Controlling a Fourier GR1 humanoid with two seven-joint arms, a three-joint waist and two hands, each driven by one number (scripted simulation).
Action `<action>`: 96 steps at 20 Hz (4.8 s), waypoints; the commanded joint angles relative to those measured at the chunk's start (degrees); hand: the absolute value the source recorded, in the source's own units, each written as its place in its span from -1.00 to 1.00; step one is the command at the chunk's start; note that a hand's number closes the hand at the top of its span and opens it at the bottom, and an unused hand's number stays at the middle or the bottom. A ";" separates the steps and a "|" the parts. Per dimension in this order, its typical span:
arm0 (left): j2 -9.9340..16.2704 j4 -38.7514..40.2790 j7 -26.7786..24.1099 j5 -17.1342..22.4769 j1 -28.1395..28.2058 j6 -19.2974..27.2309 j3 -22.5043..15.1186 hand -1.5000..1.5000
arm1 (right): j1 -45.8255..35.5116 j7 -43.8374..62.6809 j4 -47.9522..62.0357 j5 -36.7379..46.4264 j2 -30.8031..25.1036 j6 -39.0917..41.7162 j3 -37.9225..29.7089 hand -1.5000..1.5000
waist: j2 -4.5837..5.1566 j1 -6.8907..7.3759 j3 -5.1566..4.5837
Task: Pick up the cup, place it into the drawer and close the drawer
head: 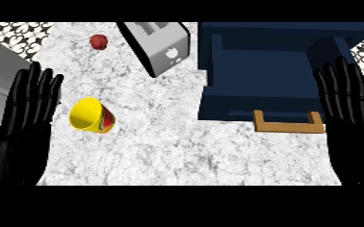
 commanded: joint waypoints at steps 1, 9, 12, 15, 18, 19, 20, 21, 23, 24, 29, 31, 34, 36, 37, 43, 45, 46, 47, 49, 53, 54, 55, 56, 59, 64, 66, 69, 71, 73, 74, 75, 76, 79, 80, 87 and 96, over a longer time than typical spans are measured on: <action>4.76 3.77 1.98 8.86 -4.34 -6.30 5.38 -1.00 | -2.67 -2.67 5.68 1.33 1.19 -0.17 1.23 -1.00 | -1.94 -1.23 0.45; 16.47 13.27 3.25 37.58 -0.16 -30.49 8.54 -1.00 | 1.31 1.36 2.50 -2.56 -4.19 7.01 1.82 -1.00 | -1.81 -1.59 0.33; 21.94 23.44 3.43 45.88 -3.03 -37.57 13.13 -1.00 | -4.56 5.04 4.04 -3.14 -4.08 5.68 0.46 -1.00 | -1.78 -1.41 0.34; 23.77 37.80 -0.33 43.60 -9.92 -43.69 14.85 -1.00 | -6.01 5.36 5.53 -2.72 -3.58 6.12 1.84 -1.00 | -1.75 -2.26 0.35; 23.38 43.57 0.18 38.27 -15.98 -42.55 14.04 -1.00 | -10.39 3.05 12.40 -7.80 -6.14 9.47 -4.31 -1.00 | -1.87 -1.94 0.44; 23.52 44.60 -0.50 36.62 -15.49 -43.67 14.39 -1.00 | -7.48 -2.57 14.04 -3.34 -4.19 8.71 -1.50 -1.00 | -1.95 -1.80 0.46; 22.95 50.08 -4.25 33.58 -16.30 -46.13 15.29 -1.00 | -10.11 2.55 11.20 -5.62 -5.54 8.02 -4.02 -1.00 | -1.92 -2.03 0.42; 21.15 52.17 -7.60 29.41 -15.30 -47.04 14.71 -1.00 | -12.50 4.40 11.97 -3.73 -3.68 6.23 -1.26 -1.00 | -1.86 -1.94 0.39; 19.67 52.46 -8.23 26.13 -15.71 -45.81 13.27 -1.00 | -10.97 3.38 10.13 -5.95 -5.66 8.10 -4.62 -1.00 | -2.03 -1.88 0.44; 22.93 57.35 -10.55 25.29 -17.47 -49.09 15.70 -1.00 | -11.46 2.91 11.78 -5.64 -5.48 8.39 -4.21 -1.00 | -1.98 -1.91 0.43; 19.94 65.57 -19.11 14.55 -20.13 -46.24 13.91 -1.00 | -14.44 -0.42 18.00 -3.83 -4.94 8.60 -4.14 -1.00 | -1.96 -1.78 0.43; 21.60 73.11 -25.00 10.03 -22.67 -45.89 14.67 -1.00 | -12.42 0.24 13.88 -5.20 -5.93 9.35 -5.49 -1.00 | -1.95 -2.15 0.41; 23.19 79.12 -31.94 5.59 -22.51 -46.36 13.67 -1.00 | -20.32 0.53 21.05 -2.98 -4.68 7.09 -4.61 -1.00 | -1.71 -1.95 0.36; 23.57 84.73 -35.87 3.00 -23.78 -46.72 12.44 -1.00 | -15.81 0.83 16.56 -7.99 -7.88 11.17 -8.28 -1.00 | -1.70 -2.65 0.34; 23.44 84.50 -38.91 1.54 -21.98 -45.73 11.81 -1.00 | -15.84 0.37 16.77 -7.93 -8.23 11.44 -8.67 -1.00 | -1.80 -2.36 0.36; 24.13 95.42 -45.98 -2.22 -27.42 -41.99 10.33 -1.00 | -14.13 2.17 13.82 -4.10 -4.68 8.67 -3.57 -1.00 | -1.35 -3.55 0.18; 22.95 97.39 -48.53 -4.03 -27.25 -39.70 9.04 -1.00 | -16.99 2.65 15.84 -4.46 -5.78 8.76 -5.00 -1.00 | -1.38 -3.00 0.21; 22.68 98.82 -48.35 -3.62 -28.84 -38.78 9.57 -1.00 | -16.24 4.46 13.21 -6.40 -6.51 9.69 -5.59 -1.00 | -1.32 -3.71 0.15; 22.00 98.79 -50.88 -4.97 -26.95 -37.82 8.32 -1.00 | -15.05 4.26 12.26 -6.52 -6.39 9.48 -5.93 -1.00 | -1.32 -3.82 0.14; 22.92 99.51 -52.48 -4.99 -26.88 -39.53 7.95 -1.00 | -15.20 4.32 12.78 -7.88 -7.42 10.58 -7.20 -1.00 | -1.43 -3.48 0.19; 20.82 101.40 -55.70 -5.34 -27.27 -36.87 7.54 -1.00 | -17.38 6.34 12.36 -5.99 -6.48 8.92 -5.28 -1.00 | -1.22 -3.61 0.06; 19.88 101.84 -56.49 -5.24 -26.48 -36.84 7.36 -1.00 | -17.48 6.19 12.60 -8.01 -7.18 10.10 -6.54 -1.00 | -1.06 -3.93 0.00; 20.18 102.14 -57.35 -5.86 -26.82 -36.06 6.96 -1.00 | -16.40 5.16 12.42 -8.79 -7.67 10.53 -7.87 -1.00 | -1.14 -4.10 0.06; 19.57 102.67 -56.46 -5.77 -28.68 -35.55 7.00 -1.00 | -18.92 5.67 15.30 -7.07 -7.10 9.73 -6.50 -1.00 | -1.11 -3.40 0.09; 19.28 103.75 -59.05 -6.40 -27.32 -34.91 6.37 -1.00 | -18.71 6.11 13.94 -8.51 -7.81 10.64 -7.22 -1.00 | -0.90 -4.04 -0.01; 18.82 105.10 -58.96 -6.57 -30.46 -34.66 6.08 -1.00 | -16.92 4.48 14.12 -6.60 -6.11 9.46 -6.00 -1.00 | -0.88 -4.08 0.02; 19.30 105.76 -59.58 -6.59 -30.86 -34.40 6.17 -1.00 | -17.32 7.16 11.60 -7.89 -6.61 9.60 -6.07 -1.00 | -1.07 -4.36 0.01; 17.85 106.42 -59.43 -6.60 -31.73 -34.61 5.79 -1.00 | -20.24 5.75 15.34 -8.50 -7.69 9.84 -8.31 -1.00 | -0.74 -4.05 0.00; 16.90 106.85 -60.49 -7.04 -30.93 -35.11 5.12 -1.00 | -17.81 6.65 12.04 -7.25 -7.33 10.08 -6.10 -1.00 | -1.11 -4.30 0.03; 16.67 107.14 -58.78 -6.58 -33.09 -36.27 5.25 -1.00 | -17.79 5.83 13.20 -8.52 -8.41 11.37 -7.51 -1.00 | -0.89 -4.82 0.01; 16.10 106.94 -60.47 -7.44 -30.70 -37.91 3.97 -1.00 | -17.38 5.34 14.61 -8.40 -7.81 10.38 -8.40 -1.00 | -1.03 -4.00 0.09; 15.99 106.80 -60.26 -6.67 -30.83 -39.68 4.30 -1.00 | -16.74 5.27 12.79 -8.60 -8.54 11.47 -8.01 -1.00 | -1.12 -4.39 0.05; 14.93 107.07 -58.61 -5.79 -32.37 -39.89 4.87 -1.00 | -18.41 4.75 15.53 -8.03 -8.35 10.84 -8.40 -1.00 | -0.76 -4.16 0.02; 15.03 105.06 -60.87 -5.30 -31.65 -43.58 4.22 1.00 | -17.63 6.64 12.61 -7.45 -7.09 9.96 -6.38 -1.00 | -1.23 -3.97 -0.02; 15.38 103.83 -63.82 -5.73 -30.53 -40.67 4.07 1.00 | -17.26 6.75 13.71 -8.74 -9.15 11.52 -8.36 -1.00 | -1.09 -4.06 -0.02; 12.38 102.36 -68.70 -3.41 -29.22 -13.04 9.90 1.00 | -17.22 6.88 13.01 -9.23 -8.69 11.29 -8.46 -1.00 | -1.26 -3.56 0.08; 2.98 98.80 -71.08 6.94 -31.02 -7.53 19.97 1.00 | -14.62 2.15 15.57 -10.39 -9.93 13.06 -11.92 -1.00 | -1.78 -2.60 0.36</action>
